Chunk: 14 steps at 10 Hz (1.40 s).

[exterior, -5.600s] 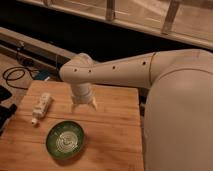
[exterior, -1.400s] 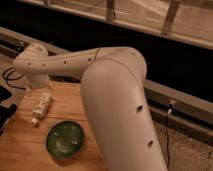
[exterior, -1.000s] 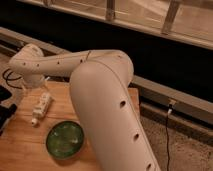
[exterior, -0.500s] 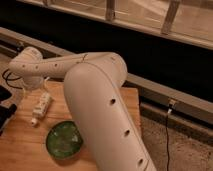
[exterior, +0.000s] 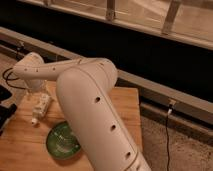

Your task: Place the bottle in the ceramic bowl

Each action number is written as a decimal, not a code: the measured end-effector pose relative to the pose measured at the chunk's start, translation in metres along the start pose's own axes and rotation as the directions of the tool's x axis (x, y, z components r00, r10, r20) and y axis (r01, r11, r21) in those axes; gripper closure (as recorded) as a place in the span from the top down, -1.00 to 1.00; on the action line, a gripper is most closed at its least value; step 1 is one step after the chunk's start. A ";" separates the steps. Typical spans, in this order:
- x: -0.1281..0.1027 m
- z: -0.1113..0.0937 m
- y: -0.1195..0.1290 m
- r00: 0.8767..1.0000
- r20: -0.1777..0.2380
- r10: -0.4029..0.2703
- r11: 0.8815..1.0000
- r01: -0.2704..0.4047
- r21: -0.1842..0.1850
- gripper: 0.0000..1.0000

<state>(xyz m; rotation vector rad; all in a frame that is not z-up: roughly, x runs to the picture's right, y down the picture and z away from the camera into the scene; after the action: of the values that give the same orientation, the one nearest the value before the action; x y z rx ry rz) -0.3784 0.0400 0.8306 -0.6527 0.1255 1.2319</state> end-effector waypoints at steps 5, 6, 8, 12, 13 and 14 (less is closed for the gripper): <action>-0.003 0.015 -0.011 0.999 -0.031 0.043 0.998 -0.044 -0.035 0.30; -0.004 0.015 -0.011 0.999 -0.030 0.043 0.998 -0.044 -0.034 0.30; -0.005 0.015 -0.009 0.999 -0.039 0.038 0.999 -0.039 -0.023 0.30; 0.001 0.062 -0.016 0.989 -0.139 0.049 0.996 -0.038 0.079 0.30; 0.003 0.078 -0.014 0.985 -0.165 0.052 0.994 -0.035 0.103 0.30; 0.005 0.084 -0.015 0.981 -0.185 0.056 0.992 -0.033 0.124 0.30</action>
<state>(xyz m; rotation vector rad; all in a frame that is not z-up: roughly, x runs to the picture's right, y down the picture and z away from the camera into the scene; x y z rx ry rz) -0.3841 0.0858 0.9028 -0.6632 0.3708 1.1940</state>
